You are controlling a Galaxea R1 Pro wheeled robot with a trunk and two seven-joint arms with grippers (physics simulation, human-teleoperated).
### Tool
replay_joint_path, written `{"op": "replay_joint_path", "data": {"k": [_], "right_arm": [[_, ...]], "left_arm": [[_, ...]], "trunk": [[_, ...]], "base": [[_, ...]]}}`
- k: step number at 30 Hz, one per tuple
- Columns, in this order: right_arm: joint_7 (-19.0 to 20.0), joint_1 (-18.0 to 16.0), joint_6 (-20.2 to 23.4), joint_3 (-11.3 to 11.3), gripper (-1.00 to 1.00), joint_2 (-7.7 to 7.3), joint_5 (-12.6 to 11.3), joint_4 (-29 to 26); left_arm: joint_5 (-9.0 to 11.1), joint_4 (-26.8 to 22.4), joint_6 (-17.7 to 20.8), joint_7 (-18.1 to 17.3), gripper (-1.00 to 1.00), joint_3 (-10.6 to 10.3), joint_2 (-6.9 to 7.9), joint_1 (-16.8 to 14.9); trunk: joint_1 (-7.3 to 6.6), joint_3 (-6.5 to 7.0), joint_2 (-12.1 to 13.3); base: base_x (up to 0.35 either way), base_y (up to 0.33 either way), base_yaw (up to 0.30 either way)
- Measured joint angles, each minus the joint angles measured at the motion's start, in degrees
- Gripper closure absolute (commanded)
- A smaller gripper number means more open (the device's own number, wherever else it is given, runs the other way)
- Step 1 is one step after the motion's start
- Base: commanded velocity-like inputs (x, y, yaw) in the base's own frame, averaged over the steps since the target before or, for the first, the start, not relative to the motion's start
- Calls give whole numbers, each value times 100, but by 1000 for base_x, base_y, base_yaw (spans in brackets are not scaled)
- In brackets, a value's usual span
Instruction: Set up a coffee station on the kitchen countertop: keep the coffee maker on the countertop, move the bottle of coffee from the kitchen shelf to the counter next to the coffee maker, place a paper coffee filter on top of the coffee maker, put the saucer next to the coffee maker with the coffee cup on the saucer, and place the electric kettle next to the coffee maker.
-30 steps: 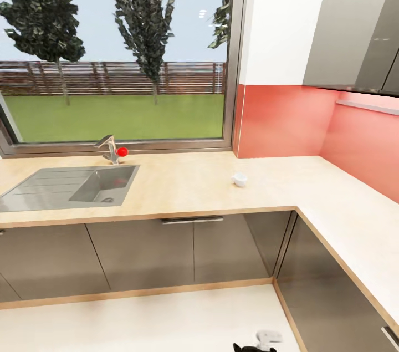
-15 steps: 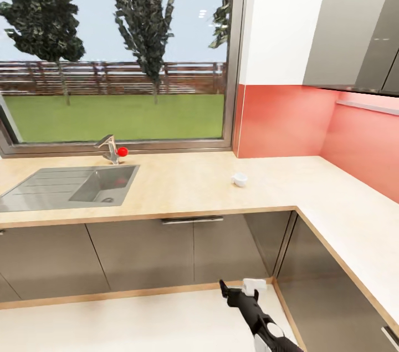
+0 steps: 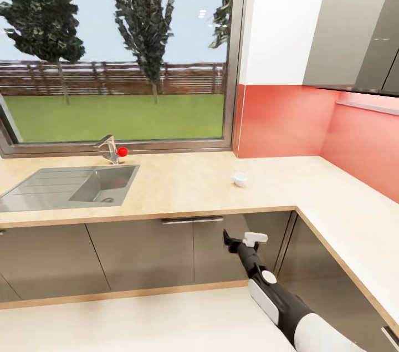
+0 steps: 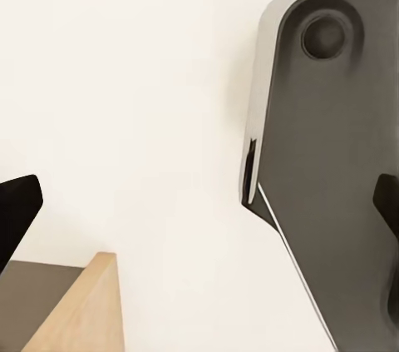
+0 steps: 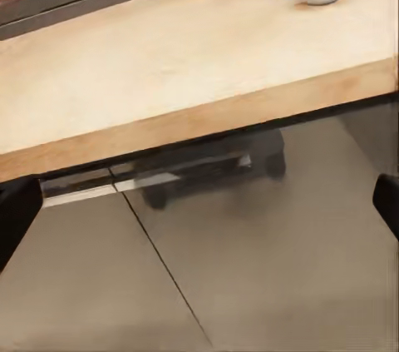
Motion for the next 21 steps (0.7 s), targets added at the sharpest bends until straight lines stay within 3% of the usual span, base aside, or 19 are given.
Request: {"op": "replay_joint_path", "data": {"k": [3,7,10,15,21], "right_arm": [[-13,-227,4,-141,-100,-60,-8,-6],[-35,-511,37,-716,-100,-109,-7,-8],[-36,-725,81,-1022,-100,-154,1,-9],[-42,-1051,470,-1161,-100,-353,4,-139],[-206,-1314,1588,-1186,-100,-453,38,-917]], "left_arm": [[0,3,2,0,-100,2,3,0],[-5,7,2,0,-100,-2,4,0],[-3,8,2,0,-100,0,4,0],[-1,8,2,0,-100,5,12,0],[0,1,2,0,-100,6,5,0]], "trunk": [[0,0,0],[0,0,0],[0,0,0],[0,0,0],[0,0,-1]], "base": [[0,0,0],[0,0,0],[0,0,0],[0,0,0],[0,0,0]]}}
